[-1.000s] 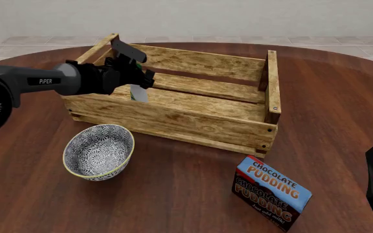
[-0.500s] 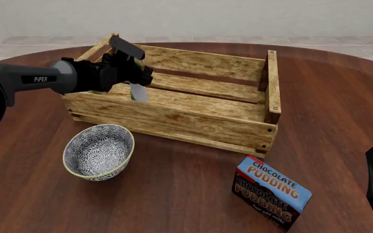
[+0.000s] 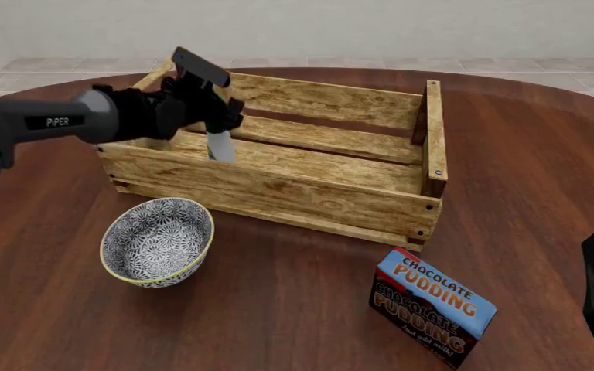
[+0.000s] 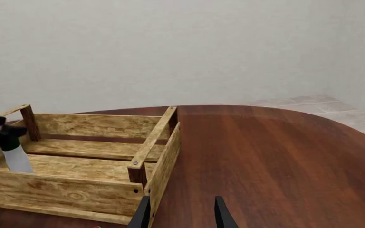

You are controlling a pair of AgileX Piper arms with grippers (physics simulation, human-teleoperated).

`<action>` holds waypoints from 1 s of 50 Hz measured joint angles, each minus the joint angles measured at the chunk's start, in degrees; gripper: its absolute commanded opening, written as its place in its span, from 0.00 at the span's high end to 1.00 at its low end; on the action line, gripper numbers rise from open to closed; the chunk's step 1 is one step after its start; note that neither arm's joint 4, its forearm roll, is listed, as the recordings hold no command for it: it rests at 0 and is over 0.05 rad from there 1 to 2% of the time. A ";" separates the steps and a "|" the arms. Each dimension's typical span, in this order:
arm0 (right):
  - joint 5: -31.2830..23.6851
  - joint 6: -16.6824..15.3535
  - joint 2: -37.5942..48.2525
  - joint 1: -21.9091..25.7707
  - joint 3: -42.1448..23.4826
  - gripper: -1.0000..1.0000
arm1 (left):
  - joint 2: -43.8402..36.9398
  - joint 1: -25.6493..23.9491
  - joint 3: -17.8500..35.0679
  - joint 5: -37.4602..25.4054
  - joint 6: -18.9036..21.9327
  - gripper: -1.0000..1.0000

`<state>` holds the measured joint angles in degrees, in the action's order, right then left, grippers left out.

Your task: Pick up the salad dressing and put it in the tray.

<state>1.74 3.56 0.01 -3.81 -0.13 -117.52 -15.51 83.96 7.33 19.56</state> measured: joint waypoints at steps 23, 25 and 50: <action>-0.05 -0.02 0.00 -0.09 -0.04 0.00 | 3.09 -0.19 0.53 -1.50 0.41 0.00; -0.06 -0.02 0.00 -0.09 -0.04 0.00 | 3.38 -0.21 0.55 -1.60 0.47 0.00; -0.37 -0.31 0.00 0.12 0.03 0.00 | 6.84 -0.41 0.93 -3.25 0.58 0.00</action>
<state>1.36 3.26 0.01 -3.69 -0.10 -110.69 -15.92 84.89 4.08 20.14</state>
